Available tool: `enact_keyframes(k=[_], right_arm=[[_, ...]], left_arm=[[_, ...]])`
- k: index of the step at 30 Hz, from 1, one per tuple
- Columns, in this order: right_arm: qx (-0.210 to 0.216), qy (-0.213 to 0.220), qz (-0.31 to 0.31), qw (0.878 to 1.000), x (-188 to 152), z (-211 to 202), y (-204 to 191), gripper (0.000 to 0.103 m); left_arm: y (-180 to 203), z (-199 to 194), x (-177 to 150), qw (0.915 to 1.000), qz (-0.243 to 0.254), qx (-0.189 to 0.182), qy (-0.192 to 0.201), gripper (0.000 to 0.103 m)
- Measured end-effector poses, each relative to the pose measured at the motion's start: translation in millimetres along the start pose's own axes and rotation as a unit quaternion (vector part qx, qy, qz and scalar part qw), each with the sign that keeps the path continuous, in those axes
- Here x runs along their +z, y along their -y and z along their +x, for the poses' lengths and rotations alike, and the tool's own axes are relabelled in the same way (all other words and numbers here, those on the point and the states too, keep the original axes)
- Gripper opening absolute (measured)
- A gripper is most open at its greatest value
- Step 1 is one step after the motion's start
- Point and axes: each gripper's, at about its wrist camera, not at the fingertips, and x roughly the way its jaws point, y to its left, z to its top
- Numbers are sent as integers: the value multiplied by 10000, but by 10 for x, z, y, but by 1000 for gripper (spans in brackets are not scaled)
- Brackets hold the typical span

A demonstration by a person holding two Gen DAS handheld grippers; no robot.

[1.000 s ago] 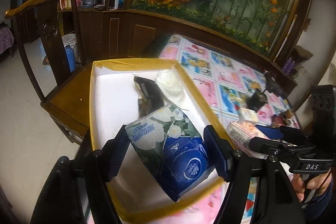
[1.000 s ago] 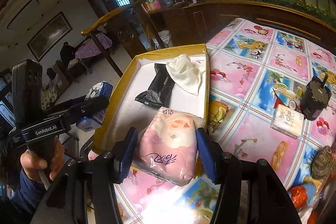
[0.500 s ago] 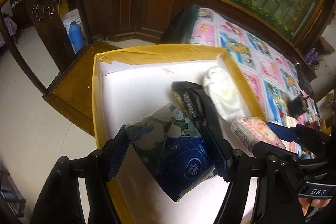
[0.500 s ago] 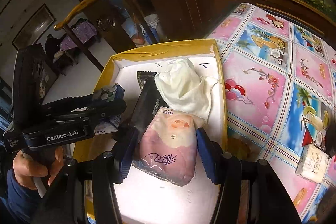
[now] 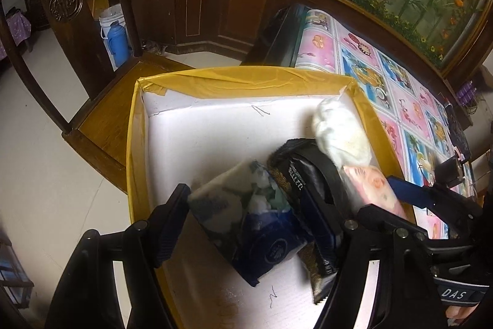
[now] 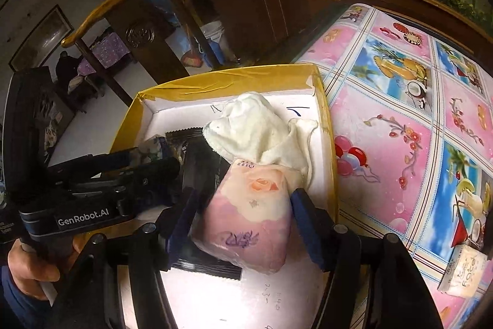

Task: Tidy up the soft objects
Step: 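Lower the pink pack into the box with the right tool while the left tool lowers the Vinda pack, then grasp the white cloth with the left tool while the right tool reaches toward the sponge bag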

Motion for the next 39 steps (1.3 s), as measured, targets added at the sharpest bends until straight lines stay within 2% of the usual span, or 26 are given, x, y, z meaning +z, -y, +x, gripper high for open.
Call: enact_keyframes(k=[5,10,17,23,29,32,35,37,39], right_arm=[[178,135,-6,9997,-58,-156,2,74],[408,218,52,9989,-198,-355,37,74],[733,366,136,9965,-693,-759,170,74],[861,547,-34,9948,-1193,-1210,330,74],[841,828,-222,9928,-1671,-1769,680,74],[781,1048,-298,9910,-1881,-2108,920,74],[539,1519,-379,9862,-2139,-2479,1205,75],[845,1776,-178,9803,-2308,-2710,1504,77],[861,2090,115,9740,-2422,-2864,1764,81]], left_arm=[[-40,-120,-32,9994,-273,-224,70,74],[53,-355,-148,9988,-272,-308,275,75],[371,-784,-470,9947,-118,-757,691,78],[994,-964,-865,9889,408,-1224,742,78],[1737,-899,-1276,9810,970,-1624,422,78],[2032,-852,-1473,9747,991,-1984,289,80],[2370,-810,-1687,9665,1237,-2245,102,80],[2574,-789,-1813,9618,1398,-2354,44,80],[2783,-733,-1943,9569,1471,-2501,-104,81]])
